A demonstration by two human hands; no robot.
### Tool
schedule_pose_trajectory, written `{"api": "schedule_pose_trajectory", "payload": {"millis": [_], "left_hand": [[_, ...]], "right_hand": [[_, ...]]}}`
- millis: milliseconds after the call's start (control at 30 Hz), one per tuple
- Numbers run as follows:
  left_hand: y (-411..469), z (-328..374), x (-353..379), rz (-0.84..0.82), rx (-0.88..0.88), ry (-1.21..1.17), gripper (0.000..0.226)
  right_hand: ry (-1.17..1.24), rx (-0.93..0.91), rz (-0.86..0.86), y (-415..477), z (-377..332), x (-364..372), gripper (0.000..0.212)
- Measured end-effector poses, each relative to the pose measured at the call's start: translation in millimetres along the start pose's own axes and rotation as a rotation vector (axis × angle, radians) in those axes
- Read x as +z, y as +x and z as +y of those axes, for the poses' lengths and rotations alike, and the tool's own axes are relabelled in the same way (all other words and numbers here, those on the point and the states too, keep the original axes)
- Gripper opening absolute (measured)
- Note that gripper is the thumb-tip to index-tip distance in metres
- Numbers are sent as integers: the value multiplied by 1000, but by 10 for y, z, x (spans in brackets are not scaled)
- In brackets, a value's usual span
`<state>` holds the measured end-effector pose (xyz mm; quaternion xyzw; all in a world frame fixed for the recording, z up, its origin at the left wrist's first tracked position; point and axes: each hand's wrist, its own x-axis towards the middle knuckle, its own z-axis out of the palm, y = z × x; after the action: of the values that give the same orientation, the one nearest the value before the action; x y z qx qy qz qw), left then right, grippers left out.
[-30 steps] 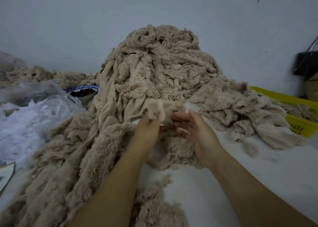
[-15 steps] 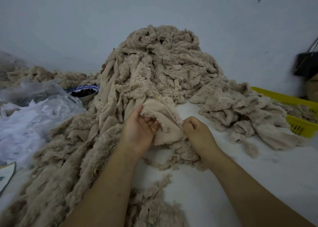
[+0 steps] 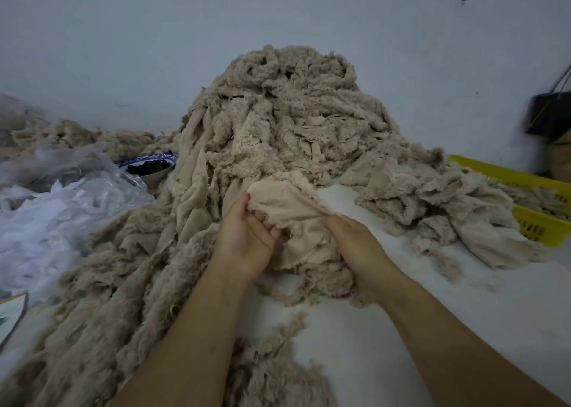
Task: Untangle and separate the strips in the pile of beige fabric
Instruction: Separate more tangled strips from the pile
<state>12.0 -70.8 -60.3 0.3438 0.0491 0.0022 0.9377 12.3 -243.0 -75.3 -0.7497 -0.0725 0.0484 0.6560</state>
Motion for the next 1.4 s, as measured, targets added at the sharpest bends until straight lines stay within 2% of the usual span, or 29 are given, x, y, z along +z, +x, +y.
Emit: {"api": "schedule_pose_trajectory", "payload": {"millis": [100, 200, 333, 433, 500, 567, 633, 667, 700, 767, 900, 933, 1000, 1067, 1133, 1200, 1267, 1300, 1333, 1400], "left_hand": [[0, 37, -15, 6, -1, -91, 44], [-3, 73, -37, 47, 27, -131, 46], [-20, 68, 0, 57, 57, -64, 43], [-49, 5, 96, 54, 80, 153, 45], [-87, -99, 136, 32, 108, 364, 50], [-147, -158, 157, 10, 156, 598, 37], [-169, -182, 142, -16, 160, 709, 37], [-183, -175, 151, -21, 150, 722, 36], [-180, -172, 162, -21, 139, 694, 30], [-162, -171, 176, 22, 100, 597, 29], [-120, -152, 151, 50, 46, 517, 46], [-121, -143, 127, 24, 49, 591, 55], [-156, -183, 97, -85, 70, 925, 65], [-135, -248, 67, -87, 137, 1102, 48], [-63, -211, 50, 103, 246, 984, 32], [13, -82, 10, 310, 354, 788, 25], [38, 21, -49, 492, 418, 768, 28], [40, 43, -76, 551, 459, 769, 26], [30, 55, -82, 584, 497, 770, 25], [18, 59, -72, 578, 563, 758, 30]], "right_hand": [[25, 30, -9, 11, 17, 2, 38], [-4, 37, 33, 38, 68, 5, 24], [-61, -13, 81, 26, 49, -43, 20], [-62, -165, 38, -14, 5, -2, 6], [-48, -254, -18, -57, -8, 55, 12], [-51, -319, -34, -78, -5, 88, 16], [-96, -313, 62, -41, 20, 83, 11], [-101, -273, 163, -8, 29, 60, 16], [-43, -209, 261, 22, 37, 29, 24], [177, -54, 332, 77, 29, -24, 30], [396, 42, 270, 108, 40, -59, 27], [438, 41, 253, 105, 35, -56, 27], [533, 15, 217, 100, 12, -57, 30], [598, -28, 178, 99, 0, -78, 34], [437, -83, 150, 92, -4, -101, 38], [-22, -148, 47, 73, 46, -124, 33], [-586, -227, -116, 78, 165, -132, 22], [-745, -276, -166, 83, 203, -122, 16], [-795, -311, -170, 85, 215, -110, 13], [-595, -275, -77, 84, 181, -124, 13]]}}
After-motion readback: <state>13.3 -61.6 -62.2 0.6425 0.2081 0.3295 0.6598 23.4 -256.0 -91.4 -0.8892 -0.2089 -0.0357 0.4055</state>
